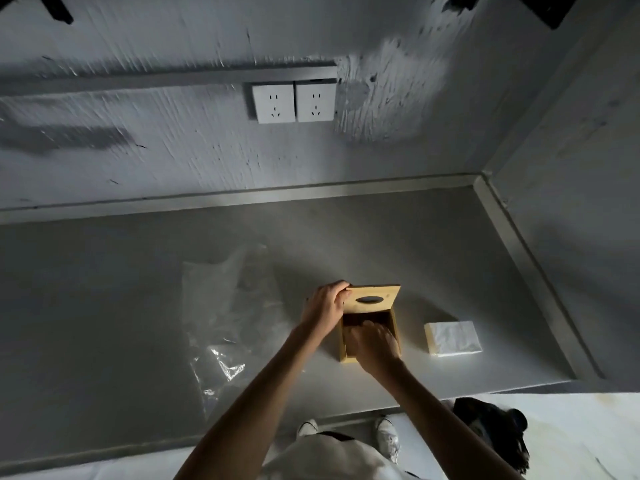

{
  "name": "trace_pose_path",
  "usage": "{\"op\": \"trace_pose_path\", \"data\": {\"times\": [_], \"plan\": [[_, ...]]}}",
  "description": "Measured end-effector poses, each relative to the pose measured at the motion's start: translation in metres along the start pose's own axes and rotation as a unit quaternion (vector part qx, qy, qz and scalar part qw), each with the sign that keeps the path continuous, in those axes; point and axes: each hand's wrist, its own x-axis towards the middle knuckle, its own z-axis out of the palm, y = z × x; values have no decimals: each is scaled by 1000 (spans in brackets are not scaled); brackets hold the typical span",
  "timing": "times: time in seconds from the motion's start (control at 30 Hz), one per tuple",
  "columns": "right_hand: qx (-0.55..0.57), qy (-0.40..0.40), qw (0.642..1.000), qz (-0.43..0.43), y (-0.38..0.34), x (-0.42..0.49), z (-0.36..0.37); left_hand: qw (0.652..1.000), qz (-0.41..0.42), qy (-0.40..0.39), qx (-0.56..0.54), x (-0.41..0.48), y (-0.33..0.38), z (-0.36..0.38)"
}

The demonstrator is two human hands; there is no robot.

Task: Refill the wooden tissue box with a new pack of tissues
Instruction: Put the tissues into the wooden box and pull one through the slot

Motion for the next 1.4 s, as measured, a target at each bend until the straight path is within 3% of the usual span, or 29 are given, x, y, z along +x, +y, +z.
{"op": "trace_pose_path", "data": {"times": [0.2,0.3,0.4,0.53,0.6,0.63,0.7,0.73,0.8,0.83,0.9,1.0,1.07,1.13,1.27,1.4], "plan": [[-27,-120,992,-15,5,-5,6,1000,-9,4,-1,2,-1,2],[-53,-77,996,9,0,-13,6,1000,-20,-1,-5,1,-1,2],[-18,-82,996,6,1,-17,13,1000,-16,5,-13,2,-1,5],[140,-26,989,-31,12,-33,11,997,-28,7,-73,-3,-2,11],[202,30,978,-42,31,-46,3,994,-52,76,-67,-12,11,16],[228,62,971,-35,46,-52,-3,987,-58,148,-32,-19,23,19],[266,111,958,5,84,-63,-14,964,1,264,31,-38,57,29],[278,127,951,41,106,-65,-18,962,46,267,32,-48,75,38],[288,138,936,145,155,-61,-22,981,89,172,-22,-57,102,72],[285,133,930,192,181,-57,-23,991,61,99,-69,-55,110,97],[279,101,922,250,224,-50,-22,986,-60,-26,-151,-45,117,141],[315,1,913,258,265,-30,-8,958,-235,-121,-115,-27,117,183],[432,-63,862,257,279,-18,-4,939,-307,-132,-78,-17,109,204],[512,-99,816,249,287,-14,-8,921,-347,-129,-117,-8,106,218],[552,-117,789,243,288,-12,-16,873,-383,-131,-270,0,107,217],[584,-141,779,179,295,-17,-16,857,-397,-151,-291,0,111,213]]}}
